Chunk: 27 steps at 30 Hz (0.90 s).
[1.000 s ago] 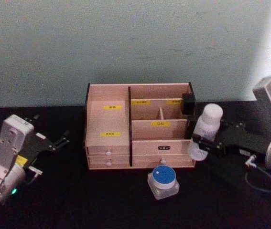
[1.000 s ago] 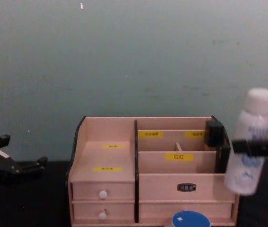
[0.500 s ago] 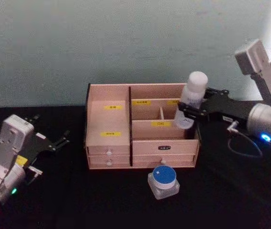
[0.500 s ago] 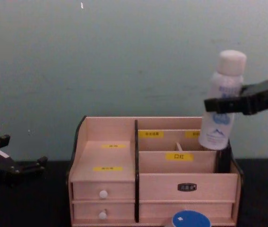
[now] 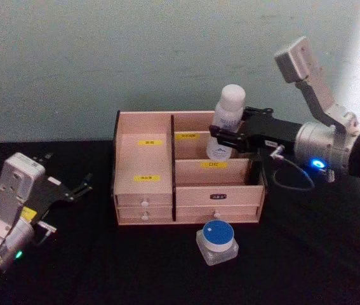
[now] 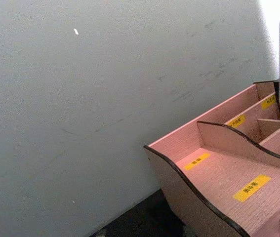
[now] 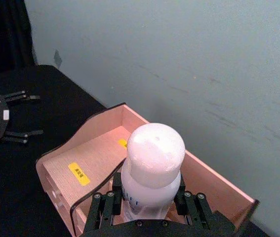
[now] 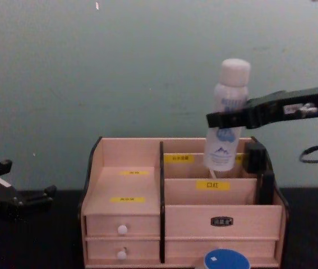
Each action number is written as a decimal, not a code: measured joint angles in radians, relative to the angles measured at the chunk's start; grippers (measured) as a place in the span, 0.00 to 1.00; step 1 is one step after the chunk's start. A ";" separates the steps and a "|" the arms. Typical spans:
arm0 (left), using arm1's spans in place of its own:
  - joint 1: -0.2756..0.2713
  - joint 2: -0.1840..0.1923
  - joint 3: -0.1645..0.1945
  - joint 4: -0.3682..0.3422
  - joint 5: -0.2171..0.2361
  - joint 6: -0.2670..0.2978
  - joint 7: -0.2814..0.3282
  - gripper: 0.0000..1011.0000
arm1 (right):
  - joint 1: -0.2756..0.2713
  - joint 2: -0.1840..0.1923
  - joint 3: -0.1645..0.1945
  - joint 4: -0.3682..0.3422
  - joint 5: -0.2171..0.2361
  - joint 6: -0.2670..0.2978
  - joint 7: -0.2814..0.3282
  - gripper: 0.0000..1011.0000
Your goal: Pick up the facial cleanser and watermelon frost from the table and place them into the tiered storage box.
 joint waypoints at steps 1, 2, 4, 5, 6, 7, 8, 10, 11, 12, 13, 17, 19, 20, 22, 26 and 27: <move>0.000 0.000 0.000 0.000 0.000 0.000 0.000 0.99 | 0.007 -0.006 -0.005 0.010 -0.001 0.001 0.001 0.59; 0.000 0.000 0.000 0.000 0.000 0.000 0.000 0.99 | 0.019 -0.017 -0.013 0.028 -0.003 0.002 0.005 0.59; 0.000 0.000 0.000 0.000 0.000 0.000 0.000 0.99 | 0.028 -0.027 -0.019 0.043 -0.004 0.004 0.007 0.59; 0.000 0.000 0.000 0.000 0.000 0.000 0.000 0.99 | 0.037 -0.036 -0.025 0.056 -0.005 0.004 0.009 0.59; 0.000 0.000 0.000 0.000 0.000 0.000 0.000 0.99 | 0.041 -0.040 -0.028 0.063 -0.006 0.004 0.011 0.59; 0.000 0.000 0.000 0.000 0.000 0.000 0.000 0.99 | 0.044 -0.043 -0.031 0.068 -0.007 0.004 0.013 0.59; 0.000 0.000 0.000 0.000 0.000 0.000 0.000 0.99 | 0.048 -0.046 -0.033 0.074 -0.007 0.004 0.014 0.59; 0.000 0.000 0.000 0.000 0.000 0.000 0.000 0.99 | 0.058 -0.055 -0.041 0.088 -0.011 0.003 0.018 0.59; 0.000 0.000 0.000 0.000 0.000 0.000 0.000 0.99 | 0.065 -0.062 -0.047 0.098 -0.013 0.002 0.020 0.59; 0.000 0.000 0.000 0.000 0.000 0.000 0.000 0.99 | 0.069 -0.064 -0.049 0.104 -0.014 0.001 0.021 0.59; 0.000 0.000 0.000 0.000 0.000 0.000 0.000 0.99 | 0.073 -0.067 -0.051 0.110 -0.015 0.000 0.022 0.59; 0.000 0.000 0.000 0.000 0.000 0.000 0.000 0.99 | 0.088 -0.081 -0.059 0.134 -0.021 -0.003 0.024 0.59; 0.000 0.000 0.000 0.000 0.000 0.000 0.000 0.99 | 0.097 -0.089 -0.063 0.152 -0.025 -0.004 0.024 0.59; 0.000 0.000 0.000 0.000 0.000 0.000 0.000 0.99 | 0.100 -0.092 -0.064 0.158 -0.027 -0.005 0.024 0.59; 0.000 0.000 0.000 0.000 0.000 0.000 0.000 0.99 | 0.108 -0.098 -0.066 0.173 -0.029 -0.007 0.025 0.59; 0.000 0.000 0.000 0.000 0.000 0.000 0.000 0.99 | 0.119 -0.108 -0.069 0.196 -0.034 -0.010 0.026 0.59; 0.000 0.000 0.000 0.000 0.000 0.000 0.000 0.99 | 0.121 -0.110 -0.069 0.201 -0.036 -0.011 0.026 0.59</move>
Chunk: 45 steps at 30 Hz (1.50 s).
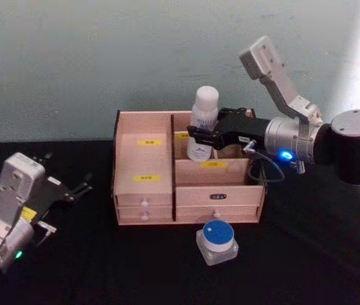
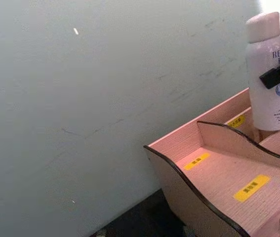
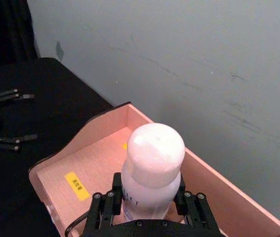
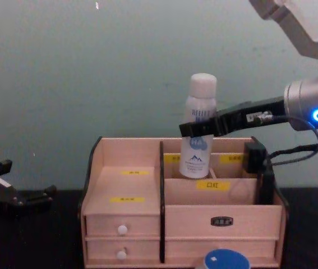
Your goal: Pick up the facial cleanser and watermelon frost from the table and place them into the tiered storage box.
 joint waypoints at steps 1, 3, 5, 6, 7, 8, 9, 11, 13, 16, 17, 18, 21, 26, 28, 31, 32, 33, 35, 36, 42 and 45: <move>0.000 0.000 0.000 0.000 0.000 0.000 0.000 0.99 | 0.002 -0.002 -0.001 0.004 -0.001 -0.001 0.000 0.59; 0.000 0.000 0.000 0.000 0.000 0.000 0.000 0.99 | 0.007 -0.008 -0.001 0.015 -0.004 -0.003 0.001 0.59; 0.000 0.000 0.000 0.000 0.000 0.000 0.000 0.99 | 0.011 -0.012 -0.001 0.025 -0.006 -0.005 0.001 0.59; 0.000 0.000 0.000 0.000 0.000 0.000 0.000 0.99 | 0.012 -0.014 -0.001 0.027 -0.007 -0.006 0.001 0.59; 0.000 0.000 0.000 0.000 0.000 0.000 0.000 0.99 | 0.014 -0.016 -0.001 0.031 -0.008 -0.007 0.001 0.59; 0.000 0.000 0.000 0.000 0.000 0.000 0.000 0.99 | 0.015 -0.017 -0.001 0.034 -0.009 -0.008 0.001 0.59; 0.000 0.000 0.000 0.000 0.000 0.000 0.000 0.99 | 0.017 -0.020 0.000 0.038 -0.010 -0.009 0.001 0.59; 0.000 0.000 0.000 0.000 0.000 0.000 0.000 0.99 | 0.019 -0.023 0.001 0.044 -0.012 -0.010 0.001 0.59; 0.000 0.000 0.000 0.000 0.000 0.000 0.000 0.99 | 0.021 -0.025 0.002 0.049 -0.013 -0.012 0.001 0.59; 0.000 0.000 0.000 0.000 0.000 0.000 0.000 0.99 | 0.025 -0.030 0.003 0.058 -0.016 -0.016 0.001 0.59; 0.000 0.000 0.000 0.000 0.000 0.000 0.000 0.99 | 0.026 -0.031 0.004 0.061 -0.016 -0.016 0.001 0.59; 0.000 0.000 0.000 0.000 0.000 0.000 0.000 0.99 | 0.027 -0.032 0.004 0.065 -0.018 -0.019 0.001 0.59; 0.000 0.000 0.000 0.000 0.000 0.000 0.000 0.99 | 0.031 -0.036 0.004 0.074 -0.021 -0.023 0.002 0.59; 0.000 0.000 0.000 0.000 0.000 0.000 0.000 0.99 | 0.036 -0.043 0.003 0.090 -0.027 -0.028 0.007 0.59; 0.000 0.000 0.000 0.000 0.000 0.000 0.000 0.99 | 0.038 -0.046 0.003 0.096 -0.028 -0.029 0.009 0.59; 0.000 0.000 0.000 0.000 0.000 0.000 0.000 0.99 | 0.042 -0.051 0.002 0.111 -0.031 -0.033 0.012 0.59; 0.000 0.000 0.000 0.000 0.000 0.000 0.000 0.99 | 0.043 -0.053 0.001 0.114 -0.032 -0.033 0.013 0.59; 0.000 0.000 0.000 0.000 0.000 0.000 0.000 0.99 | 0.043 -0.054 0.001 0.116 -0.033 -0.034 0.014 0.59; 0.000 0.000 0.000 0.000 0.000 0.000 0.000 0.99 | 0.045 -0.057 0.000 0.124 -0.035 -0.035 0.016 0.59; 0.000 0.000 0.000 0.000 0.000 0.000 0.000 0.99 | 0.046 -0.059 0.000 0.128 -0.036 -0.036 0.017 0.59; 0.000 0.000 0.000 0.000 0.000 0.000 0.000 0.99 | 0.046 -0.064 -0.002 0.138 -0.042 -0.036 0.019 0.59; 0.000 0.000 0.000 0.000 0.000 0.000 0.000 0.99 | 0.046 -0.067 -0.004 0.146 -0.046 -0.036 0.021 0.59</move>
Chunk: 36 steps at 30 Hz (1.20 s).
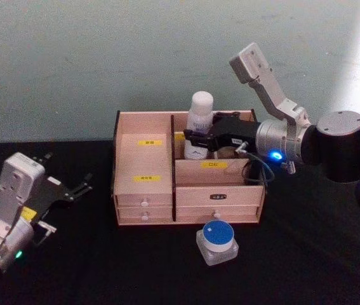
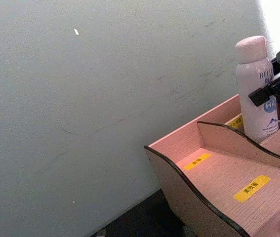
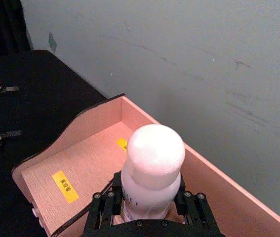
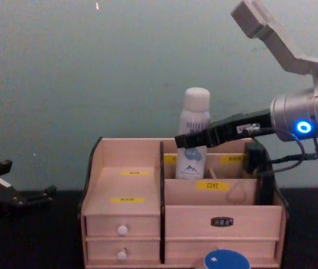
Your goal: Pick up the facial cleanser and watermelon frost from the table and place them into the tiered storage box.
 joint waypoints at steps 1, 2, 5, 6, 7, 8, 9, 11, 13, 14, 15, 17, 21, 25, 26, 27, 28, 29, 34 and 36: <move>0.000 0.000 0.000 0.000 0.000 0.000 0.000 0.99 | 0.000 0.000 0.000 0.000 0.000 0.000 0.000 0.59; 0.000 0.000 0.000 0.000 0.000 0.000 0.000 0.99 | 0.000 -0.001 0.000 0.003 -0.001 0.000 0.001 0.59; 0.000 0.000 0.000 0.000 0.000 0.000 0.000 0.99 | -0.001 -0.005 -0.001 0.007 -0.004 0.000 0.001 0.59; 0.000 0.000 0.000 0.000 0.000 0.000 0.000 0.99 | -0.001 -0.005 -0.001 0.009 -0.005 0.000 0.001 0.59; 0.000 0.000 0.000 0.000 0.000 0.000 0.000 0.99 | -0.001 -0.006 -0.002 0.011 -0.006 -0.001 0.001 0.59; 0.000 0.000 0.000 0.000 0.000 0.000 0.000 0.99 | -0.001 -0.008 -0.002 0.015 -0.009 -0.001 0.001 0.59; 0.000 0.000 0.000 0.000 0.000 0.000 0.000 0.99 | -0.001 -0.009 -0.003 0.017 -0.010 -0.002 0.001 0.59; 0.000 0.000 0.000 0.000 0.000 0.000 0.000 0.99 | -0.001 -0.011 -0.004 0.023 -0.014 -0.003 0.000 0.59; 0.000 0.000 0.000 0.000 0.000 0.000 0.000 0.99 | 0.000 -0.015 -0.007 0.031 -0.020 -0.004 -0.001 0.59; 0.000 0.000 0.000 0.000 0.000 0.000 0.000 0.99 | 0.000 -0.016 -0.008 0.033 -0.022 -0.005 -0.001 0.59; 0.000 0.000 0.000 0.000 0.000 0.000 0.000 0.99 | 0.001 -0.018 -0.009 0.037 -0.026 -0.007 -0.002 0.59; 0.000 0.000 0.000 0.000 0.000 0.000 0.000 0.99 | 0.001 -0.020 -0.011 0.040 -0.031 -0.008 -0.003 0.59; 0.000 0.000 0.000 0.000 0.000 0.000 0.000 0.99 | 0.001 -0.024 -0.014 0.046 -0.044 -0.013 -0.003 0.59; 0.000 0.000 0.000 0.000 0.000 0.000 0.000 0.99 | 0.001 -0.027 -0.014 0.050 -0.052 -0.015 -0.003 0.59; 0.000 0.000 0.000 0.000 0.000 0.000 0.000 0.99 | 0.001 -0.027 -0.014 0.051 -0.054 -0.015 -0.003 0.59; 0.000 0.000 0.000 0.000 0.000 0.000 0.000 0.99 | 0.001 -0.028 -0.014 0.052 -0.057 -0.015 -0.003 0.59; 0.000 0.000 0.000 0.000 0.000 0.000 0.000 0.99 | 0.001 -0.029 -0.014 0.052 -0.058 -0.015 -0.003 0.59; 0.000 0.000 0.000 0.000 0.000 0.000 0.000 0.99 | 0.000 -0.029 -0.014 0.053 -0.059 -0.015 -0.003 0.59; 0.000 0.000 0.000 0.000 0.000 0.000 0.000 0.99 | -0.002 -0.031 -0.013 0.054 -0.071 -0.015 -0.004 0.59; 0.000 0.000 0.000 0.000 0.000 0.000 0.000 0.99 | -0.002 -0.032 -0.013 0.055 -0.075 -0.015 -0.004 0.59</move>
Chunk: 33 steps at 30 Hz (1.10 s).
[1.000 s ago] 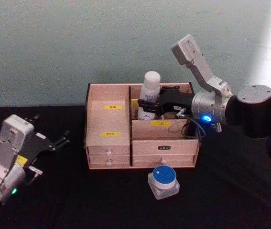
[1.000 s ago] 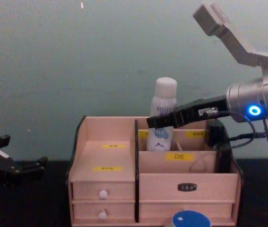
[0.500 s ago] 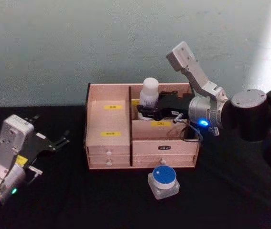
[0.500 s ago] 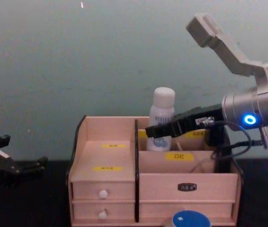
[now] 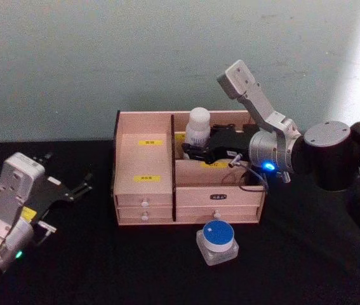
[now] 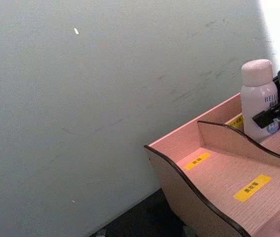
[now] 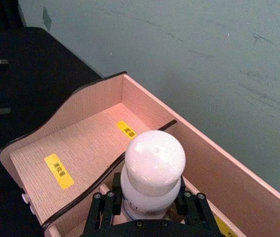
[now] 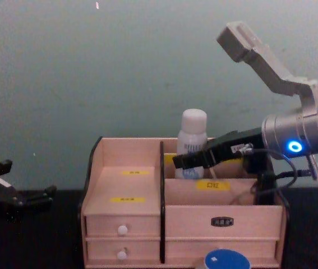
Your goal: Pick up the facial cleanser and watermelon frost from the table and place them into the tiered storage box.
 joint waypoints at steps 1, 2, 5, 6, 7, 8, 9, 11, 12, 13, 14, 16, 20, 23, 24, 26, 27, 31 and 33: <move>0.000 0.000 0.000 0.000 0.000 0.000 0.000 0.99 | 0.000 0.000 0.000 0.001 -0.002 0.000 0.000 0.59; 0.000 0.000 0.000 0.000 0.000 0.000 0.000 0.99 | -0.001 -0.001 0.001 0.001 -0.004 0.001 0.000 0.59; 0.000 0.000 0.000 0.000 0.000 0.000 0.000 0.99 | -0.002 -0.001 0.002 0.002 -0.007 0.003 -0.001 0.59; 0.000 0.000 0.000 0.000 0.000 0.000 0.000 0.99 | -0.002 -0.001 0.002 0.002 -0.007 0.003 -0.001 0.59; 0.000 0.000 0.000 0.000 0.000 0.000 0.000 0.99 | -0.002 -0.001 0.002 0.002 -0.007 0.003 -0.001 0.59; 0.000 0.000 0.000 0.000 0.000 0.000 0.000 0.99 | -0.002 -0.001 0.002 0.002 -0.007 0.003 -0.001 0.59; 0.000 0.000 0.000 0.000 0.000 0.000 0.000 0.99 | -0.002 -0.001 0.002 0.002 -0.007 0.003 -0.001 0.59; 0.000 0.000 0.000 0.000 0.000 0.000 0.000 0.99 | -0.002 -0.001 0.002 0.002 -0.007 0.003 -0.001 0.59; 0.000 0.000 0.000 0.000 0.000 0.000 0.000 0.99 | -0.002 -0.001 0.002 0.002 -0.007 0.003 -0.001 0.59; 0.000 0.000 0.000 0.000 0.000 0.000 0.000 0.99 | -0.002 -0.001 0.002 0.002 -0.007 0.003 -0.001 0.59; 0.000 0.000 0.000 0.000 0.000 0.000 0.000 0.99 | -0.002 -0.001 0.002 0.002 -0.007 0.003 -0.001 0.59; 0.000 0.000 0.000 0.000 0.000 0.000 0.000 0.99 | -0.002 -0.001 0.002 0.002 -0.007 0.004 -0.001 0.59; 0.000 0.000 0.000 0.000 0.000 0.000 0.000 0.99 | -0.002 -0.001 0.001 0.002 -0.006 0.004 0.000 0.67; 0.000 0.000 0.000 0.000 0.000 0.000 0.000 0.99 | -0.002 -0.001 0.001 0.002 -0.006 0.004 0.000 0.73; 0.000 0.000 0.000 0.000 0.000 0.000 0.000 0.99 | -0.002 -0.001 0.001 0.002 -0.005 0.004 0.000 0.78; 0.000 0.000 0.000 0.000 0.000 0.000 0.000 0.99 | -0.002 -0.001 0.001 0.002 -0.005 0.004 0.000 0.82; 0.000 0.000 0.000 0.000 0.000 0.000 0.000 0.99 | -0.002 -0.001 0.001 0.002 -0.005 0.004 0.000 0.85; 0.000 0.000 0.000 0.000 0.000 0.000 0.000 0.99 | -0.002 0.000 0.001 0.002 -0.005 0.004 0.000 0.97; 0.000 0.000 0.000 0.000 0.000 0.000 0.000 0.99 | -0.002 0.000 0.001 0.001 -0.005 0.004 0.000 0.99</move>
